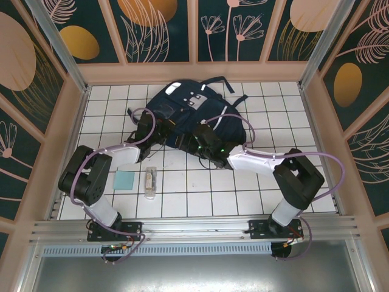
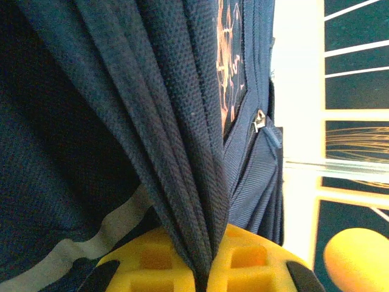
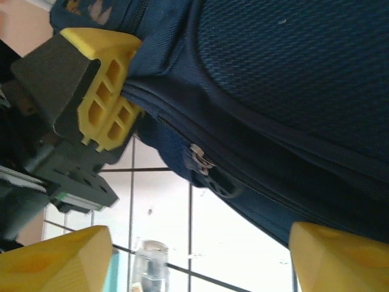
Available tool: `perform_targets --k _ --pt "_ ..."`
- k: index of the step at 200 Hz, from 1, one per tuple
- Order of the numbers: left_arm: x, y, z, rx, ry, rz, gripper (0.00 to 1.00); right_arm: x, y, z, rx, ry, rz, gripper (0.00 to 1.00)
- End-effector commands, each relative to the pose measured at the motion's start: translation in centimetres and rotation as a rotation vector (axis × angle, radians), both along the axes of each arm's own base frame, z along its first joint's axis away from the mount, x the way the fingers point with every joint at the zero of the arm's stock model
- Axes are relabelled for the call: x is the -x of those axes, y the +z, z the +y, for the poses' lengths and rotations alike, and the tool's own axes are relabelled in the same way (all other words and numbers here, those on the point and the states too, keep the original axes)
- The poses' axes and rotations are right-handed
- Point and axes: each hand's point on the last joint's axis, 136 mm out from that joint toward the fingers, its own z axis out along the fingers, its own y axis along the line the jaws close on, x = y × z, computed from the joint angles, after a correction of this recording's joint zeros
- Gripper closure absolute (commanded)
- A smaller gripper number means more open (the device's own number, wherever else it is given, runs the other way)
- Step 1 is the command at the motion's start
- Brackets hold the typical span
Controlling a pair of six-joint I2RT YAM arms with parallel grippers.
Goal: Pack books, pencil case, and school supplies into a backpack
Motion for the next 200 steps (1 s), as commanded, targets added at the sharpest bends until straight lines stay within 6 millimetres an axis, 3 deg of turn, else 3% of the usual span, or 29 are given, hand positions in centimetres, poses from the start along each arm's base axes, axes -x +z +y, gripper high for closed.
perform_targets --k 1,22,91,112,136,156,178,200 --pt "-0.2 5.7 -1.6 0.185 0.017 -0.133 1.00 -0.3 0.7 1.5 -0.112 -0.024 0.035 0.32" --pt "0.2 6.0 -1.8 0.209 0.031 -0.135 1.00 -0.2 -0.1 1.6 -0.106 -0.053 0.058 0.37" --pt "0.8 6.8 -2.1 0.250 0.032 -0.147 1.00 -3.1 -2.8 -0.3 0.103 -0.192 -0.001 0.62" --pt "0.9 6.9 -2.2 0.265 0.026 -0.147 1.00 -3.6 -3.7 -1.1 0.181 -0.221 -0.014 0.65" --pt "0.9 7.1 -2.3 0.263 0.023 -0.151 1.00 -4.0 -4.0 -1.6 0.210 -0.210 -0.025 0.82" --pt "0.6 6.6 -2.1 0.239 0.034 -0.148 1.00 -3.7 -3.5 -1.4 0.199 -0.167 -0.039 1.00" --pt "-0.2 5.7 -1.5 0.176 0.051 -0.155 1.00 -2.7 -3.1 -1.7 0.243 -0.099 -0.040 1.00" --pt "-1.5 5.3 -0.6 0.124 0.059 -0.175 1.00 -0.3 -4.0 -2.5 0.293 0.001 0.017 1.00"
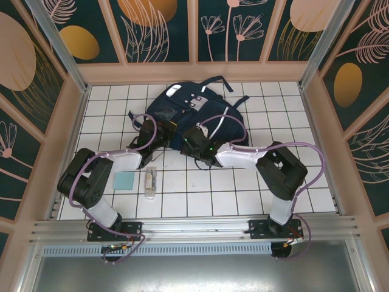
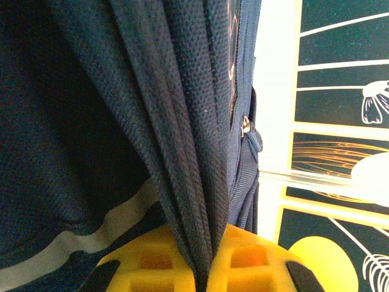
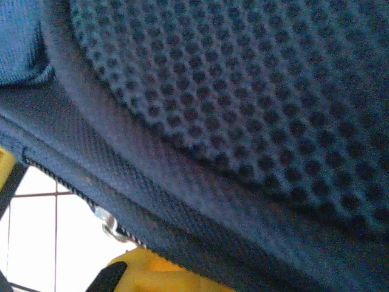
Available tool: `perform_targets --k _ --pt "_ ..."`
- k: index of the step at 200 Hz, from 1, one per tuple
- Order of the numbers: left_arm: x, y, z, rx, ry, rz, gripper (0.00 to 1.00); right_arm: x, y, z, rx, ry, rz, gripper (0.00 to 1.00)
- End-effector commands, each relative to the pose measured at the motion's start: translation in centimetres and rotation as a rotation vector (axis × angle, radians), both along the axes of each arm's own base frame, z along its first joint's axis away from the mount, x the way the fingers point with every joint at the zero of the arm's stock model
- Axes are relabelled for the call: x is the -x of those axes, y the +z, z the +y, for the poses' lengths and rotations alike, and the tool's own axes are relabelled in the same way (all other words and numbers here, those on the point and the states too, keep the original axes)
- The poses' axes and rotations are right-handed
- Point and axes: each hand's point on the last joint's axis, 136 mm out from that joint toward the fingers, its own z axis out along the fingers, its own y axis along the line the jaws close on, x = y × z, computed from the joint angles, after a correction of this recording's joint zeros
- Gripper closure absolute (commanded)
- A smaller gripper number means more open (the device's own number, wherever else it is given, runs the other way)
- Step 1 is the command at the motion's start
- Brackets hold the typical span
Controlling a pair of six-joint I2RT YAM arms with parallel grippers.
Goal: Pack books, pencil case, and school supplies into a backpack
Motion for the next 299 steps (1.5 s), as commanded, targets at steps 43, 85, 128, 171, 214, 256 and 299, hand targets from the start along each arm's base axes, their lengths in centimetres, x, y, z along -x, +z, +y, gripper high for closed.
perform_targets --k 43,85,128,171,214,256,299 --pt "-4.6 3.9 0.9 -0.047 -0.026 -0.179 1.00 6.4 -2.2 -5.6 0.162 0.181 0.174 1.00" --pt "-5.5 3.2 0.3 -0.094 -0.121 -0.172 1.00 8.0 -3.0 -10.3 0.290 0.206 0.235 1.00" --pt "-3.9 3.8 -0.7 -0.002 -0.157 -0.171 1.00 4.9 0.8 -7.2 0.141 0.188 0.138 1.00" --pt "-2.0 5.6 -1.8 0.025 -0.129 -0.197 1.00 0.4 5.0 -2.4 -0.037 0.154 -0.006 0.76" --pt "-1.5 6.6 -2.5 0.072 -0.115 -0.210 1.00 -2.0 6.2 0.5 -0.122 0.159 -0.056 0.57" --pt "-1.0 7.0 -2.9 0.097 -0.116 -0.210 1.00 -3.1 5.1 1.3 -0.161 0.127 -0.040 0.52" --pt "-0.7 7.1 -3.4 0.120 -0.126 -0.202 1.00 -3.4 5.3 2.0 -0.190 0.117 -0.059 0.55"
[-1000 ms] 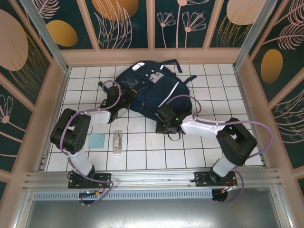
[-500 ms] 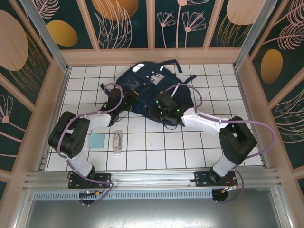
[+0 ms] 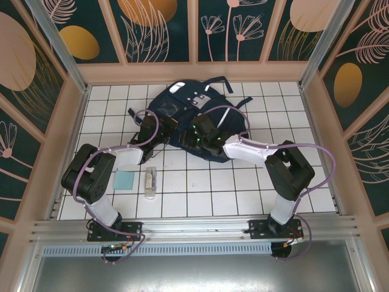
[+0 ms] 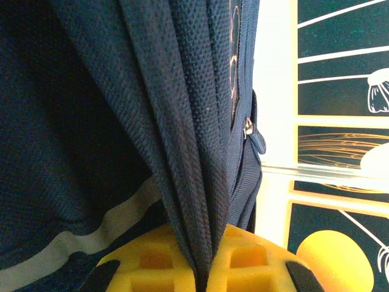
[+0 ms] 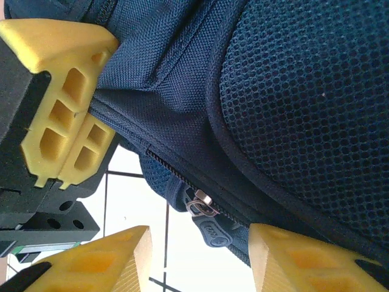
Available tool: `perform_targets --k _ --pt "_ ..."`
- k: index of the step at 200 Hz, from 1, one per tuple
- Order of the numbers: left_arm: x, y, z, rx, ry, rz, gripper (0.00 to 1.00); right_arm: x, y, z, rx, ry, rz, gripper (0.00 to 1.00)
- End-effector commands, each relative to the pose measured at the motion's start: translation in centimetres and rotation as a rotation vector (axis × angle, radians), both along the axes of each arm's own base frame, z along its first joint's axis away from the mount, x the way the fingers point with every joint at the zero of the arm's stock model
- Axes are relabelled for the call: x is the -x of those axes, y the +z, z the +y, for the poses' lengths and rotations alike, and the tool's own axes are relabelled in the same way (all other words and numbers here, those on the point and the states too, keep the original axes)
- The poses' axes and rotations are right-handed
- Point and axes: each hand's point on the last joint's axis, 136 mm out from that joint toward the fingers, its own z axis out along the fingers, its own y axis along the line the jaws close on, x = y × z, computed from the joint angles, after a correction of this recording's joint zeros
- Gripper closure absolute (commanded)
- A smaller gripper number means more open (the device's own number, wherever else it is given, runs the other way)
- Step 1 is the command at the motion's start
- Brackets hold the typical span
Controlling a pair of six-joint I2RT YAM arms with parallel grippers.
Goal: Pack books, pencil case, and school supplies into a backpack
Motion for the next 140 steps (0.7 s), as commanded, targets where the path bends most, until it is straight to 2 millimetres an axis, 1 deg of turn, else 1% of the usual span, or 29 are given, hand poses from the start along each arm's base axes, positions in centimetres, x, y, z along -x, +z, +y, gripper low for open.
perform_targets --k 1,6,29,57,75,114,130,140 --pt "0.7 7.0 -2.8 0.158 -0.086 -0.171 1.00 -2.1 2.0 1.6 -0.079 -0.027 -0.083 0.55" --pt "0.7 7.1 -2.7 0.162 -0.084 -0.171 1.00 -2.1 1.9 1.5 -0.069 -0.028 -0.085 0.55" --pt "0.7 7.4 -2.5 0.173 -0.065 -0.177 1.00 -1.5 -0.2 1.0 -0.001 -0.044 -0.040 0.58" --pt "0.6 7.7 -2.0 0.167 -0.042 -0.184 1.00 -0.2 -1.3 0.5 0.031 -0.057 -0.005 0.58" --pt "0.6 8.0 -2.1 0.176 -0.039 -0.190 1.00 -0.7 -2.4 -0.3 0.112 -0.100 -0.008 0.57" --pt "0.8 8.7 -2.3 0.189 -0.045 -0.200 1.00 -1.5 -3.7 -0.2 0.255 -0.144 -0.014 0.57" --pt "0.9 8.9 -2.2 0.192 -0.038 -0.204 1.00 -2.0 -4.4 -0.6 0.310 -0.174 -0.027 0.58" --pt "1.0 9.1 -2.1 0.193 -0.034 -0.208 1.00 -2.2 -5.1 -1.0 0.332 -0.192 -0.019 0.61"
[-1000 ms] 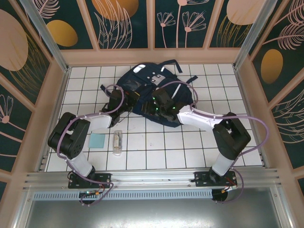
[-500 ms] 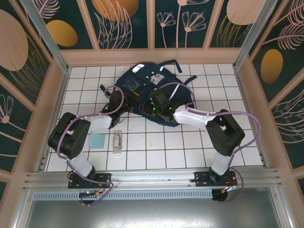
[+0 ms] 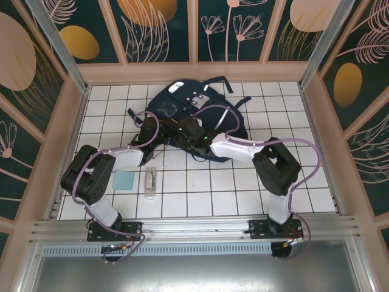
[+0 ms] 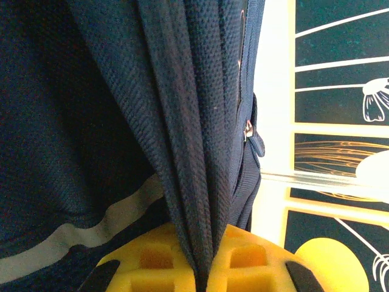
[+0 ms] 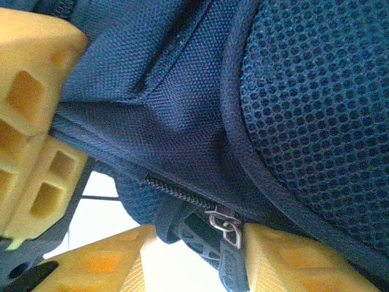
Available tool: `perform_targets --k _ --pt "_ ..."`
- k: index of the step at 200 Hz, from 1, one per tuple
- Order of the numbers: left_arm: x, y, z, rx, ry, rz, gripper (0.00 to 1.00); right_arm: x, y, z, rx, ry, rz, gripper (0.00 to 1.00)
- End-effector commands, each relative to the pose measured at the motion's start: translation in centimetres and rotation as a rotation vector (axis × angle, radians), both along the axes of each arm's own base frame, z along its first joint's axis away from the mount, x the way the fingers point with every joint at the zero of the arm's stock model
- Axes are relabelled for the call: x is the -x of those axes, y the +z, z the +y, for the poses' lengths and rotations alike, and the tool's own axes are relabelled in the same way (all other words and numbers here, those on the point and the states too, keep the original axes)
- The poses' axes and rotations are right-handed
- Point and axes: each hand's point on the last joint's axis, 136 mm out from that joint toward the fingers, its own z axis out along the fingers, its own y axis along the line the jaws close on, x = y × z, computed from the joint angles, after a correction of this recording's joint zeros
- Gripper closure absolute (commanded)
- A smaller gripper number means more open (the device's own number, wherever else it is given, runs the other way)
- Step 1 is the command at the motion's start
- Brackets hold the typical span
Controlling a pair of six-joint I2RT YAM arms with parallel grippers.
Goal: Pack books, pencil case, and school supplies into a backpack
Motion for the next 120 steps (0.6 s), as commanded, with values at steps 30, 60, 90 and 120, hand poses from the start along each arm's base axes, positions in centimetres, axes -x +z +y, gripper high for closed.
perform_targets --k 30,60,90,120 --pt "0.9 9.1 -2.2 0.181 -0.071 -0.211 1.00 -1.8 -4.3 -2.7 0.164 -0.123 0.002 0.80" --pt "0.9 8.9 -2.0 0.170 -0.060 -0.209 1.00 -1.6 -4.3 -2.9 0.134 -0.103 0.001 0.94" --pt "0.5 8.7 -2.1 0.165 -0.058 -0.204 1.00 -1.5 -4.1 -3.9 0.057 -0.096 0.024 1.00" --pt "0.1 8.6 -2.2 0.154 -0.054 -0.205 1.00 -0.9 -3.7 -5.1 -0.003 -0.095 0.047 1.00"
